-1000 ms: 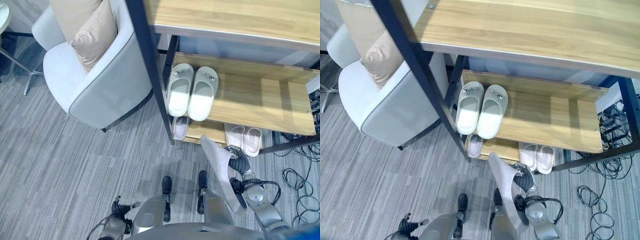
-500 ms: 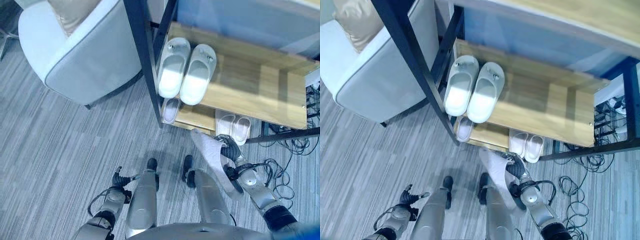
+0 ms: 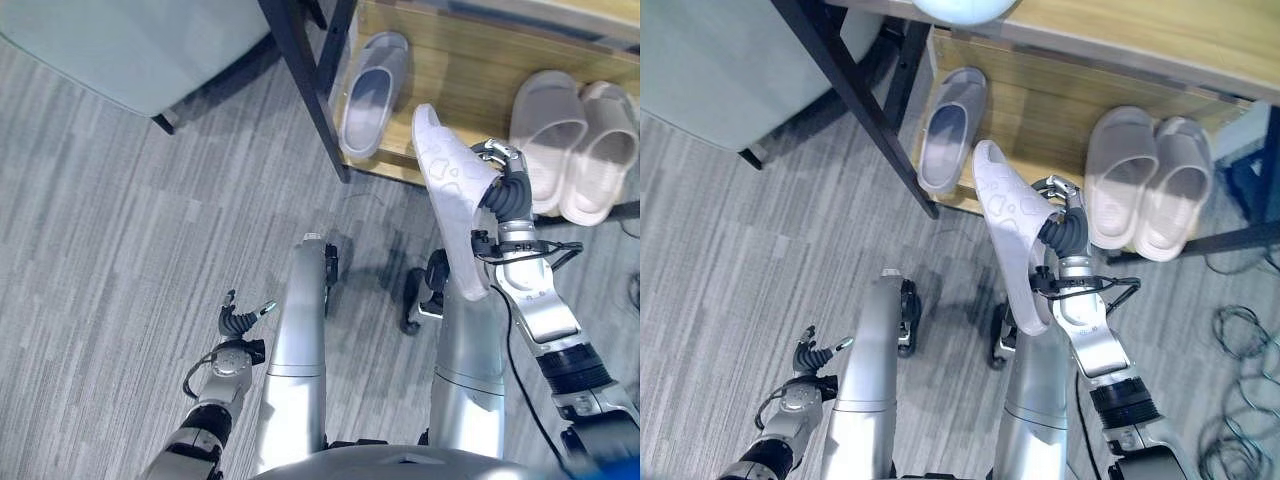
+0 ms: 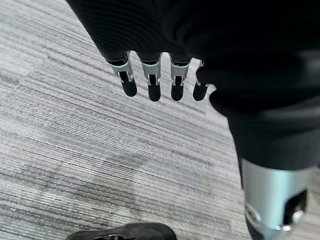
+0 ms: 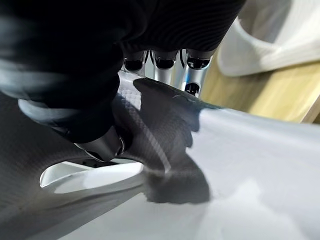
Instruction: Arrange the slippers neatly on the shoe rack.
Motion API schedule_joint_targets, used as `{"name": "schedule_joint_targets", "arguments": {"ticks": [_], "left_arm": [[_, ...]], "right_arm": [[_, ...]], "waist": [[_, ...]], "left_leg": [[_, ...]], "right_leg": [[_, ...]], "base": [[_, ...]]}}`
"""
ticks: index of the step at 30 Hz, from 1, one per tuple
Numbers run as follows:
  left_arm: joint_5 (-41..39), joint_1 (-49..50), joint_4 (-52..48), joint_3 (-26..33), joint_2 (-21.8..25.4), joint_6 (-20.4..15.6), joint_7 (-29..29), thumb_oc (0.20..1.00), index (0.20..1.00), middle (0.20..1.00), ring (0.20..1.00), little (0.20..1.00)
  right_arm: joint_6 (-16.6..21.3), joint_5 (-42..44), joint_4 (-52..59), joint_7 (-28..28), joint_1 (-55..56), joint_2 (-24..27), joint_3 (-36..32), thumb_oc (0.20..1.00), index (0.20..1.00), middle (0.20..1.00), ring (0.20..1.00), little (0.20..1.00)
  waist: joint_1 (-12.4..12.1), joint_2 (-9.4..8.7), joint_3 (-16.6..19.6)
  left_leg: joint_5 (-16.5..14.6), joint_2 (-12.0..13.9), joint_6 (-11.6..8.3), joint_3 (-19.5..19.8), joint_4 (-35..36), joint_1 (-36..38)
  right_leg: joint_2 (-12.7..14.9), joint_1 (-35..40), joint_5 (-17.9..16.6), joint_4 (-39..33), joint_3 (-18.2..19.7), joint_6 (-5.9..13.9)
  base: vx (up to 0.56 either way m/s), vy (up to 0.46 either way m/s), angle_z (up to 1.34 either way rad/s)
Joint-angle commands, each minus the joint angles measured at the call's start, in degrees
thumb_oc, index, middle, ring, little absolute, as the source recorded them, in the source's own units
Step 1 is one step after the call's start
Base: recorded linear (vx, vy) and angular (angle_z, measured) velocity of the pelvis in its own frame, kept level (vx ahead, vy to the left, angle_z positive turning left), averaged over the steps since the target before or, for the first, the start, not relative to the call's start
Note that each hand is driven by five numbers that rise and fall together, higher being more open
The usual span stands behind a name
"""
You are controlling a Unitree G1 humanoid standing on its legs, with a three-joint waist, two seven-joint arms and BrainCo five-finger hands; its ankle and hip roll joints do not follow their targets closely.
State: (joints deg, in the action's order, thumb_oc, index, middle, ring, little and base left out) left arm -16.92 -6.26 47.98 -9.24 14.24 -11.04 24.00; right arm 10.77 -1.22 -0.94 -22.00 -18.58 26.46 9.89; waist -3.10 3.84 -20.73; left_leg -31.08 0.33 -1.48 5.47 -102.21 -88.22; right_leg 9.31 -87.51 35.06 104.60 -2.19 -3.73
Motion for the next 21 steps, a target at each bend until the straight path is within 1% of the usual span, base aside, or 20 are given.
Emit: {"name": "schedule_joint_targets", "arguments": {"ticks": [1, 4, 5, 6, 8, 9, 10, 13, 14, 17, 18, 19, 21], "left_arm": [[-1.7, 0.16, 1.75, 0.35, 0.36, -3.09, 3.5, 1.0, 1.0, 1.0, 1.0, 1.0], [-1.11, 0.28, 1.86, -0.58, 0.09, -3.14, 4.71, 1.0, 1.0, 1.0, 1.0, 1.0], [-0.54, 0.69, 2.11, -2.15, 0.25, -3.11, 5.83, 1.0, 1.0, 1.0, 1.0, 1.0], [-0.54, 0.63, 2.12, -2.12, 0.23, -3.12, 5.84, 1.0, 1.0, 1.0, 1.0, 1.0], [-1.61, 0.76, 2.11, -2.79, 0.98, -3.38, 6.19, 1.0, 1.0, 1.0, 1.0, 1.0], [-1.81, 0.79, 2.41, -2.97, 1.14, -3.3, 6.22, 1.0, 1.0, 1.0, 1.0, 1.0], [-2.2, 0.61, 3.55, -3.39, 1.63, -3.03, 6.29, 1.0, 1.0, 1.0, 1.0, 1.0], [-2.17, 0.1, 4.91, -4.39, 2.27, -2.93, 6.17, 1.0, 1.0, 1.0, 1.0, 1.0], [-2.27, 0.01, 5.08, -5.38, 2.71, -3.19, 6.0, 1.0, 1.0, 1.0, 1.0, 1.0], [-3.33, 0.09, 5.44, -6.97, 3.39, -3.93, 5.83, 1.0, 1.0, 1.0, 1.0, 1.0], [-3.33, 0.09, 5.44, -6.97, 3.39, -3.93, 5.83, 1.0, 1.0, 1.0, 1.0, 1.0], [-3.82, 0.12, 5.92, -7.13, 3.66, -4.22, 5.8, 1.0, 1.0, 1.0, 1.0, 1.0], [-5.1, -0.15, 7.15, -6.77, 3.45, -4.3, 5.91, 1.0, 1.0, 1.0, 1.0, 1.0]], "right_arm": [[3.87, -2.28, 6.79, -3.15, 0.01, 2.84, -0.79, 0.2, 0.2, 0.2, 0.2, 0.2], [3.5, -3.32, 5.99, -4.67, -2.66, 3.43, -1.26, 0.2, 0.2, 0.2, 0.2, 0.2], [2.39, -4.43, 4.33, -7.24, -7.82, 4.74, -1.64, 0.2, 0.2, 0.2, 0.2, 0.2], [2.43, -4.42, 4.2, -7.29, -7.97, 4.77, -1.58, 0.2, 0.2, 0.2, 0.2, 0.2], [1.32, -3.0, 0.14, -8.93, -14.12, 7.32, -1.25, 0.2, 0.2, 0.2, 0.2, 0.2], [1.28, -2.14, -0.96, -9.07, -15.8, 7.69, -0.86, 0.2, 0.2, 0.2, 0.2, 0.2], [0.88, 0.12, -4.43, -9.55, -20.69, 8.69, 0.43, 0.2, 0.2, 0.2, 0.2, 0.2], [-0.31, 1.28, -11.03, -9.87, -29.13, 11.34, 3.98, 0.2, 0.2, 0.2, 0.2, 0.2], [-1.04, 2.18, -17.11, -10.4, -34.91, 13.04, 6.76, 0.2, 0.2, 0.2, 0.2, 0.2], [-1.32, 4.68, -27.02, -11.65, -44.06, 14.12, 11.43, 0.2, 0.2, 0.2, 0.2, 0.2], [-1.32, 4.68, -27.02, -11.65, -44.06, 14.12, 11.43, 0.2, 0.2, 0.2, 0.2, 0.2], [-2.27, 4.44, -31.69, -11.54, -48.85, 14.86, 14.12, 0.2, 0.2, 0.2, 0.2, 0.2], [-3.68, 4.05, -35.64, -12.29, -51.54, 14.09, 15.32, 0.2, 0.2, 0.2, 0.2, 0.2]], "waist": [[0.82, -1.28, -1.69], [0.85, -1.14, -2.24], [0.35, -1.0, -3.0], [0.37, -1.01, -3.03], [-0.17, -0.66, -4.23], [-0.33, -0.68, -4.38], [-0.62, -0.69, -4.84], [-1.04, -0.82, -5.54], [-1.46, -0.8, -5.9], [-2.15, -0.73, -6.94], [-2.15, -0.73, -6.94], [-2.45, -0.9, -7.81], [-2.65, -1.24, -8.48]], "left_leg": [[-6.22, -1.39, 3.53, 0.1, -2.49, 5.94], [-7.67, -1.95, 3.12, 0.53, -8.17, 3.28], [-9.18, -2.73, 2.83, 1.5, -15.29, 0.82], [-9.31, -2.73, 2.81, 1.49, -15.52, 0.67], [-10.7, -3.28, 2.47, 1.84, -21.7, -1.23], [-10.99, -3.27, 2.46, 1.83, -22.81, -1.5], [-11.64, -3.31, 2.3, 1.93, -24.94, -1.64], [-12.64, -3.37, 2.19, 2.11, -27.55, -1.67], [-13.26, -3.4, 2.07, 2.1, -28.91, -1.68], [-14.13, -3.4, 1.86, 2.14, -30.95, -1.71], [-14.13, -3.4, 1.86, 2.14, -30.95, -1.71], [-14.8, -3.53, 1.55, 2.44, -33.05, -1.73], [-15.3, -3.71, 1.3, 2.71, -34.41, -1.73]], "right_leg": [[2.74, 6.19, 2.27, 0.2, 3.67, 0.49], [2.61, 3.37, 3.63, 6.5, 5.36, 0.48], [2.39, 1.05, 5.11, 14.19, 7.43, 0.25], [2.37, 0.89, 5.22, 14.43, 7.51, 0.29], [2.25, -1.09, 6.23, 21.05, 9.81, 0.33], [2.26, -1.33, 6.41, 22.11, 10.29, 0.33], [1.82, -1.48, 6.52, 24.36, 11.4, 0.42], [1.61, -1.55, 7.02, 26.88, 12.66, 0.49], [1.62, -1.51, 7.14, 28.12, 13.58, 0.55], [1.52, -1.38, 7.27, 30.17, 14.74, 0.65], [1.52, -1.38, 7.27, 30.17, 14.74, 0.65], [1.65, -1.3, 7.53, 32.06, 15.43, 0.94], [1.97, -0.88, 7.63, 33.28, 15.76, 1.07]], "base": [[0.1, -0.01, -0.07], [0.08, 0.005, 0.04], [0.1, 0.007, -0.03], [0.1, 0.018, 0.07], [0.05, 0.023, 0.05], [0.04, 0.019, 0.01], [0.03, 0.02, 0.03], [0.0, 0.0, 0.0], [0.02, 0.025, 0.04], [0.0, 0.022, 0.04], [-0.02, 0.037, -0.01], [0.0, 0.0, 0.0], [0.0, 0.0, 0.0]]}}
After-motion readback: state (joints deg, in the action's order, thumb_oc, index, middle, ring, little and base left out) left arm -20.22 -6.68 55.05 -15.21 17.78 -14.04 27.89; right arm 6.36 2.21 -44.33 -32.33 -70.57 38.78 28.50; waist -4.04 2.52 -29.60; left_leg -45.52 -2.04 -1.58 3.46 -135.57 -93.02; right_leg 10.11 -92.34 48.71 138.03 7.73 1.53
